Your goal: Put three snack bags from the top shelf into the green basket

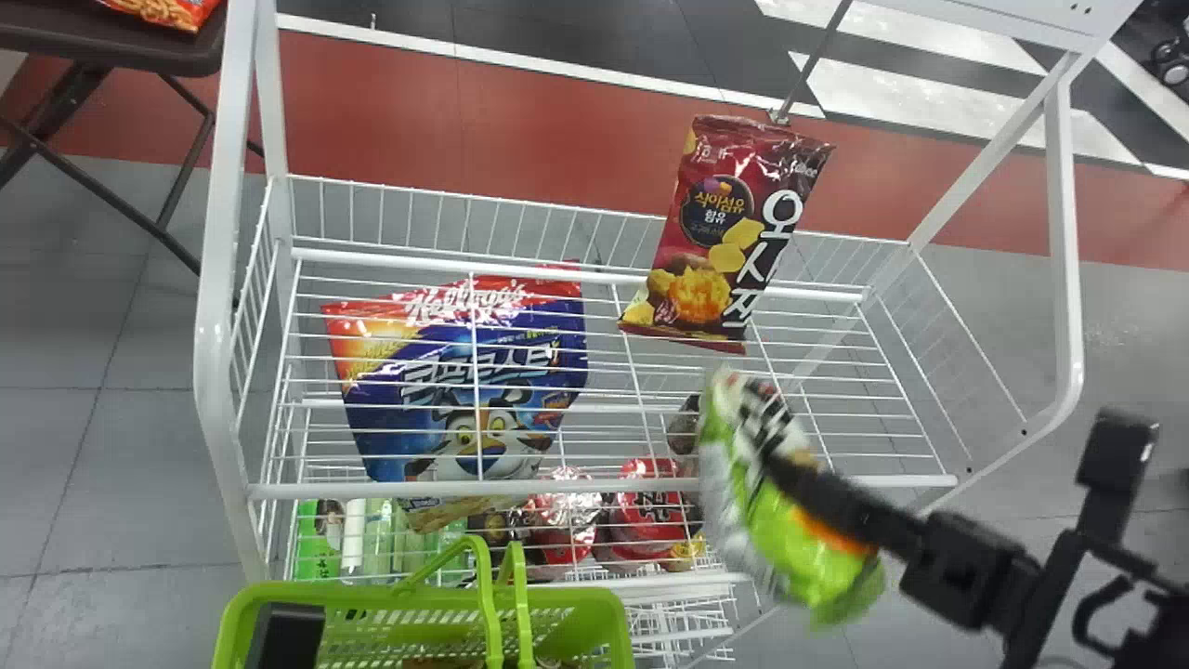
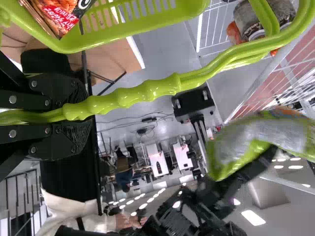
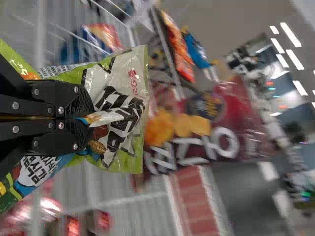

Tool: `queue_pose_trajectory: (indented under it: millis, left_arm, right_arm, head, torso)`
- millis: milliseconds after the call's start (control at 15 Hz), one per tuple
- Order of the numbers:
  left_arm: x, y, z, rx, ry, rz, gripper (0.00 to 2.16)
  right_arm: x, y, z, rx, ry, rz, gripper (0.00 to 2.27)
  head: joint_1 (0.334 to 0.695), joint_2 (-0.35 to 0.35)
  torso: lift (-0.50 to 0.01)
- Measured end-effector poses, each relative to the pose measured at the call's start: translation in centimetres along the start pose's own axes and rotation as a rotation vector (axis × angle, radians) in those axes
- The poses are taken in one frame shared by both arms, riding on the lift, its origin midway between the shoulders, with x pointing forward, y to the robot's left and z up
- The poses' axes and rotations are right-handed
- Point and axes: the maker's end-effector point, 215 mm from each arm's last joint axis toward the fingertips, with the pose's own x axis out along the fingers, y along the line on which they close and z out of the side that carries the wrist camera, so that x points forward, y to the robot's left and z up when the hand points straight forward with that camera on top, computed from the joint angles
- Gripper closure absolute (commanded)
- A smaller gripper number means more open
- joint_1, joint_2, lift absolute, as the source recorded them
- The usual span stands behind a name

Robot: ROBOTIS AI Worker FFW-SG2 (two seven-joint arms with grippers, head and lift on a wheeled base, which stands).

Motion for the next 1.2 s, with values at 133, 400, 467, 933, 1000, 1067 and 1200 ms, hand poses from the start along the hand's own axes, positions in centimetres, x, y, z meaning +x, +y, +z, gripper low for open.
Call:
queue_pose_trajectory:
  millis: [133, 400, 467, 933, 1000, 1067, 1200]
  left_arm:
    - [0.1, -0.2, 0.3, 0.009, -0.001, -0.003, 2.14]
    - [0.3, -0.9, 0.5, 0.018, 0.006, -0.011, 2.14]
    - [0.3, -1.0, 0.6, 0.022, 0.007, -0.012, 2.14]
    - [0.7, -2.0, 0.1, 0.034, 0.030, -0.017, 2.14]
    - [0.7, -2.1, 0.0, 0.035, 0.034, -0.017, 2.14]
    - [0.7, -2.2, -0.2, 0.035, 0.036, -0.017, 2.14]
    - [0.6, -2.4, -0.4, 0.037, 0.036, -0.018, 2.14]
  right_arm:
    - [-0.3, 1.6, -3.7, 0.059, 0.117, 0.025, 2.25]
    - [1.5, 3.9, -10.9, 0.114, 0.307, 0.066, 2.25]
    - [2.1, 4.2, -12.2, 0.122, 0.335, 0.074, 2.25]
    - [7.9, 6.1, -17.1, 0.093, 0.418, 0.165, 2.25]
    - [8.6, 6.8, -17.6, 0.089, 0.428, 0.185, 2.25]
    - [9.2, 7.3, -17.8, 0.079, 0.425, 0.204, 2.25]
    - [10.9, 7.7, -18.3, 0.045, 0.405, 0.209, 2.25]
  head:
    - [0.695, -0.350]
    - [0.695, -0.350]
    - [0.695, -0.350]
    - [0.695, -0.350]
    - [0.695, -0.350]
    - [0.695, -0.350]
    - [0.695, -0.350]
  torso:
    - [-0.050]
    - [-0.050]
    - [-0.050]
    - [-0.050]
    - [-0.050]
    - [-0.050]
    - [-0.050]
